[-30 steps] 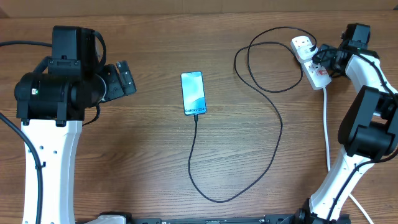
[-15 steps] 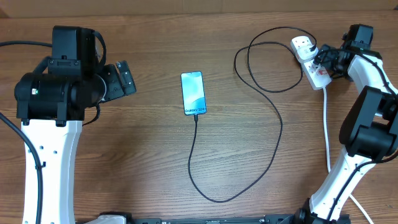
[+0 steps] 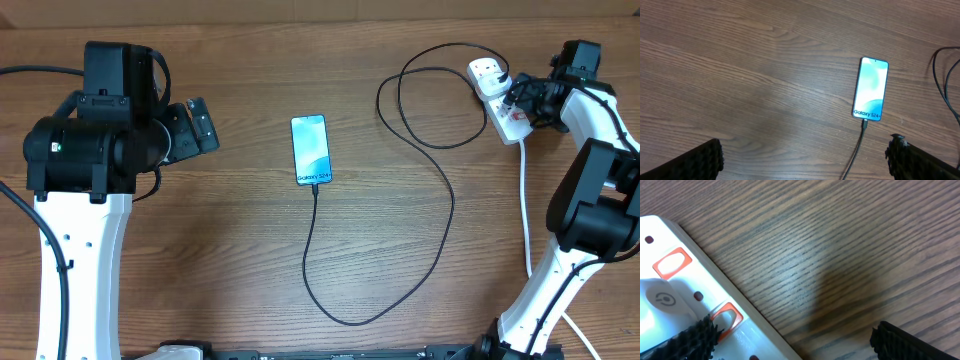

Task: Plug charger to phone and switch on socket

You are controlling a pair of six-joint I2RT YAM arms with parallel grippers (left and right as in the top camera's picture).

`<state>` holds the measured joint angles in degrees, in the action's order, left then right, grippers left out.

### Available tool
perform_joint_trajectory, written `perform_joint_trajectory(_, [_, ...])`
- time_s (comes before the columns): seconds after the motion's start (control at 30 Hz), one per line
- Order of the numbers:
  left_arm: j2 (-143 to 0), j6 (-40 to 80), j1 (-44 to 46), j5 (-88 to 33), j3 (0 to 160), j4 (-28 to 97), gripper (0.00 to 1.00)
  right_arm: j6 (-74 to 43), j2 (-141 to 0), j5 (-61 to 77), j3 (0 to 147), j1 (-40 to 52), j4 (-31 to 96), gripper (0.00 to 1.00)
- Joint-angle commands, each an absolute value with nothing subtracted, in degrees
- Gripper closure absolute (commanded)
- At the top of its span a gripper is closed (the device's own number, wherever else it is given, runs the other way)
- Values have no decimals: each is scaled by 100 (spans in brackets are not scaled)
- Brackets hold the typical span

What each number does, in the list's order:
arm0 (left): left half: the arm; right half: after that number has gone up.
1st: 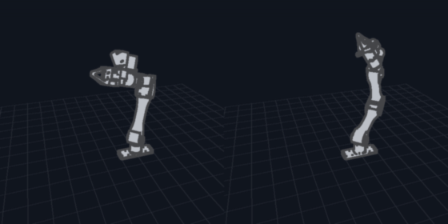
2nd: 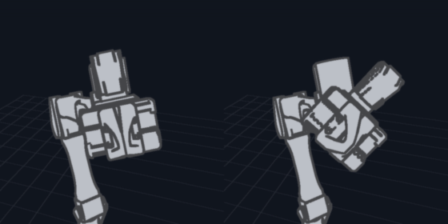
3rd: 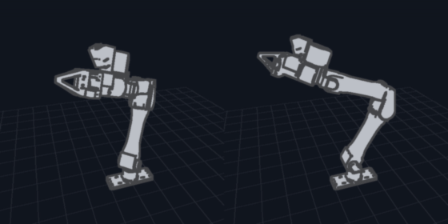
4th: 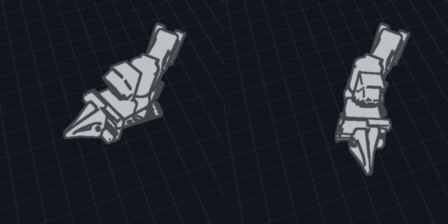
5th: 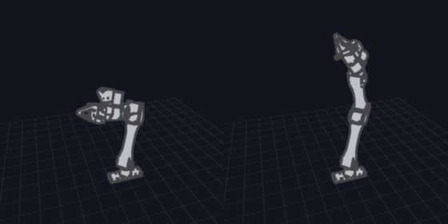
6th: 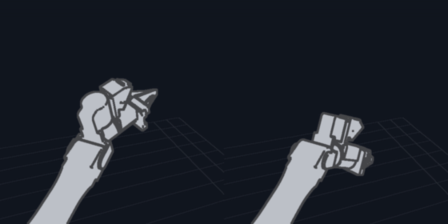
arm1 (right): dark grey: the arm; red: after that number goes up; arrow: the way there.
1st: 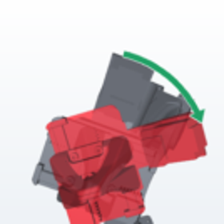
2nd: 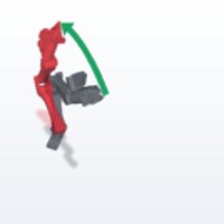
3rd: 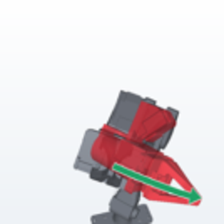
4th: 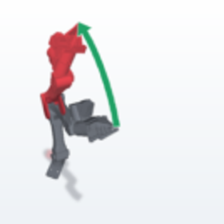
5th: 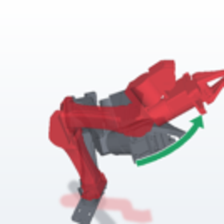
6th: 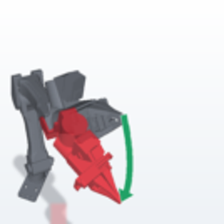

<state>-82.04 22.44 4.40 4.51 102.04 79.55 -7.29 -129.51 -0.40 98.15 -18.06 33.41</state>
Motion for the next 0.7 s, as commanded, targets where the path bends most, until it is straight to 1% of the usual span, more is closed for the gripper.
perform_joint_trajectory(0.0, [-8239, 2338, 447, 401, 10215, 7948, 1, -617, -13093, 410, 9841, -1678, 3531, 0])
perform_joint_trajectory(0.23, [-8239, 2338, 447, 401, 10215, 7948, 0, -624, -12405, 399, 9913, -1824, 3922, 0])
perform_joint_trajectory(0.43, [-8239, 2338, 447, 401, 10215, 7948, 0, -628, -11231, 460, 9911, -1844, 4694, 0])
perform_joint_trajectory(0.67, [-8239, 2338, 447, 401, 10215, 7948, 0, -624, -9754, 1490, 9911, -1837, 6093, 0])
